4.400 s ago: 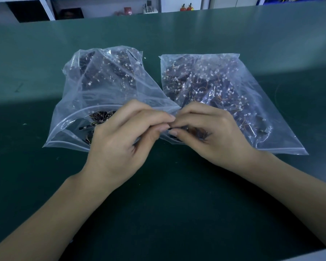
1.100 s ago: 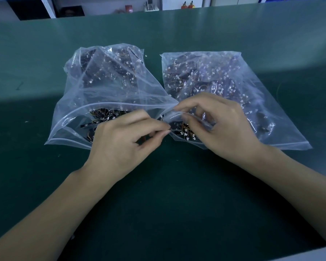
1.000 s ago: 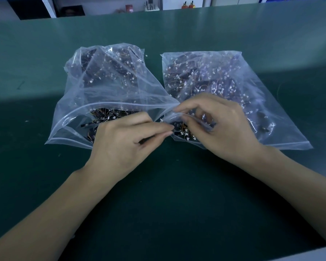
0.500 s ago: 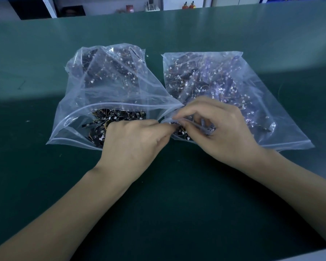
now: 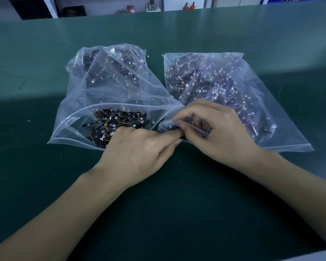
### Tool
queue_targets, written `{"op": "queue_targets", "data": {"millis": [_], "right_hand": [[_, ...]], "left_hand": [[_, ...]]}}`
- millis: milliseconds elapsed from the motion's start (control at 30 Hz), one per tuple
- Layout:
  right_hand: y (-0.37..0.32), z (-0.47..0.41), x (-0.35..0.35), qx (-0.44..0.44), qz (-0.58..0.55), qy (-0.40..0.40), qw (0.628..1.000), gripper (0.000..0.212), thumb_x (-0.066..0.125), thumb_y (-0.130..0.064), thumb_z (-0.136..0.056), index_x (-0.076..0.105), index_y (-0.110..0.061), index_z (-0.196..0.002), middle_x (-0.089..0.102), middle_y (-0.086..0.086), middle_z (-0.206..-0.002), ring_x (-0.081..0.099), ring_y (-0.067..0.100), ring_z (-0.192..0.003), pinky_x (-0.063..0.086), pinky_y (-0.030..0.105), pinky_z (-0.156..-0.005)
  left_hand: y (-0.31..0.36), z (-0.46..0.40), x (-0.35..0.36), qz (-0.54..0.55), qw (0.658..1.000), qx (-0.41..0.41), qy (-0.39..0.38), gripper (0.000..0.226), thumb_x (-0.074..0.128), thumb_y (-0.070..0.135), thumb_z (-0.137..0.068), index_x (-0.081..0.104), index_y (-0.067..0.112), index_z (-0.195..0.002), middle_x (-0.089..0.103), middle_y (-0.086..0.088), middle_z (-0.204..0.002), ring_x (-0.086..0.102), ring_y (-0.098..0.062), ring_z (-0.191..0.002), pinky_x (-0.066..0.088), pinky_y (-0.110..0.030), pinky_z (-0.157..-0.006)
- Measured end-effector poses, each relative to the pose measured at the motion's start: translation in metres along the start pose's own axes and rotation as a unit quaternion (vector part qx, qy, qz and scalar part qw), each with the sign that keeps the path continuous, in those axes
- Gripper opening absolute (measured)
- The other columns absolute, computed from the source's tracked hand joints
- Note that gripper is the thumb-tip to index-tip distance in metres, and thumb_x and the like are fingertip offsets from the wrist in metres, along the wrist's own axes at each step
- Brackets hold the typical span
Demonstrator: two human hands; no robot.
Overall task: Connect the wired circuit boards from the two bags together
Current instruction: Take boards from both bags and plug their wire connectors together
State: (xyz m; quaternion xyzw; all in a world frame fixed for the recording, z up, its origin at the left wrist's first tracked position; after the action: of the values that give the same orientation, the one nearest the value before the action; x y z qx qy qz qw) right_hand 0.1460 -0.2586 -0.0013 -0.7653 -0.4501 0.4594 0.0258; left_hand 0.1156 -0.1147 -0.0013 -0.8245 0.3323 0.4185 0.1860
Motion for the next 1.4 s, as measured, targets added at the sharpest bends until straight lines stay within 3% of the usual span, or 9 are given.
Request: {"op": "queue_targets", "data": {"millis": [133, 333, 433, 600, 800, 1033, 1133, 1267, 1400], "right_hand": [[0.002, 0.0, 0.0, 0.013, 0.006, -0.005, 1.0, 0.023, 0.076, -0.002, -0.092, 0.078, -0.018, -0.108, 0.061, -0.017, -0.095, 0.057, 0.018, -0.066, 0.05, 0.031, -0.065], [0.004, 0.002, 0.0, 0.02, -0.004, -0.006, 1.0, 0.02, 0.075, -0.005, -0.095, 0.078, -0.021, -0.108, 0.065, -0.014, -0.095, 0.058, 0.018, -0.066, 0.051, 0.032, -0.065], [0.003, 0.002, 0.001, 0.016, -0.006, -0.006, 1.0, 0.02, 0.075, -0.005, -0.095, 0.079, -0.021, -0.108, 0.063, -0.017, -0.095, 0.058, 0.018, -0.066, 0.051, 0.031, -0.066], [0.005, 0.002, 0.0, 0.017, -0.014, -0.002, 1.0, 0.02, 0.074, -0.006, -0.096, 0.078, -0.021, -0.108, 0.063, -0.018, -0.096, 0.058, 0.018, -0.066, 0.052, 0.033, -0.066], [0.005, 0.002, 0.0, 0.015, -0.015, -0.005, 1.0, 0.022, 0.075, -0.006, -0.094, 0.078, -0.022, -0.11, 0.063, -0.017, -0.098, 0.058, 0.019, -0.065, 0.054, 0.04, -0.064], [0.002, 0.003, 0.003, 0.014, -0.009, -0.02, 1.0, 0.026, 0.077, -0.03, -0.09, 0.074, -0.026, -0.115, 0.063, -0.018, -0.104, 0.058, 0.014, -0.07, 0.054, 0.034, -0.067], [0.004, 0.004, 0.004, 0.019, -0.014, -0.014, 1.0, 0.025, 0.078, -0.031, -0.092, 0.073, -0.027, -0.116, 0.066, -0.016, -0.105, 0.059, 0.015, -0.069, 0.055, 0.036, -0.068], [0.005, 0.003, 0.001, 0.014, -0.029, -0.001, 0.999, 0.029, 0.079, -0.032, -0.096, 0.072, -0.025, -0.124, 0.067, -0.013, -0.107, 0.06, 0.015, -0.069, 0.053, 0.031, -0.066], [0.001, 0.002, -0.001, -0.028, -0.041, 0.015, 0.999, 0.029, 0.078, -0.023, -0.101, 0.073, -0.018, -0.13, 0.069, -0.004, -0.109, 0.059, 0.017, -0.069, 0.05, 0.024, -0.07]], "left_hand": [[-0.03, 0.005, -0.012, 0.067, 0.989, -0.124, 0.05, 0.02, 0.058, 0.031, -0.086, 0.071, 0.021, -0.074, 0.048, 0.011, -0.055, 0.052, -0.021, -0.048, 0.046, -0.03, -0.053], [-0.091, 0.022, -0.005, -0.046, 0.963, -0.266, -0.019, 0.038, 0.057, 0.037, -0.099, 0.055, 0.019, -0.066, 0.053, 0.002, -0.054, 0.051, -0.03, -0.055, 0.038, -0.033, -0.059], [-0.102, 0.025, -0.001, -0.045, 0.954, -0.293, -0.052, 0.049, 0.053, 0.057, -0.1, 0.054, 0.024, -0.064, 0.052, 0.008, -0.052, 0.057, -0.029, -0.058, 0.04, -0.033, -0.056], [-0.088, 0.02, 0.001, 0.027, 0.97, -0.241, -0.034, 0.029, 0.064, 0.065, -0.092, 0.076, 0.039, -0.092, 0.048, 0.016, -0.056, 0.053, -0.012, -0.061, 0.036, -0.026, -0.057], [-0.078, 0.016, -0.004, 0.04, 0.976, -0.213, -0.011, 0.014, 0.077, 0.048, -0.09, 0.077, 0.035, -0.084, 0.054, 0.011, -0.065, 0.054, -0.013, -0.063, 0.043, -0.027, -0.055], [-0.069, 0.014, -0.018, 0.051, 0.982, -0.16, 0.084, 0.008, 0.079, 0.031, -0.098, 0.079, 0.025, -0.092, 0.062, 0.012, -0.077, 0.048, -0.007, -0.067, 0.052, -0.04, -0.056], [-0.063, 0.015, -0.022, 0.073, 0.98, -0.131, 0.128, 0.007, 0.077, 0.024, -0.099, 0.078, 0.021, -0.094, 0.064, 0.014, -0.079, 0.048, 0.0, -0.066, 0.05, -0.039, -0.055], [-0.054, 0.016, -0.031, 0.095, 0.975, -0.091, 0.179, 0.006, 0.076, 0.012, -0.097, 0.074, 0.014, -0.091, 0.064, 0.012, -0.081, 0.053, -0.006, -0.064, 0.049, -0.027, -0.059], [-0.044, 0.014, -0.028, 0.138, 0.973, -0.073, 0.169, 0.005, 0.078, 0.012, -0.098, 0.079, 0.008, -0.094, 0.071, 0.004, -0.076, 0.062, -0.009, -0.065, 0.052, -0.027, -0.061]]}}
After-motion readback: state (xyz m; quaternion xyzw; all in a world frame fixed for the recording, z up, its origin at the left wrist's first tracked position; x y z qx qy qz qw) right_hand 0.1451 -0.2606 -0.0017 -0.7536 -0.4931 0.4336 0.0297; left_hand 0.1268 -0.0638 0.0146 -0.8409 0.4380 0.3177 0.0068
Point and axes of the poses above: each hand's wrist, its own z-axis away from the middle knuckle, its own x-axis out of the palm, y = z × x, the point moved 8 cm from there along -z, towards the middle knuckle
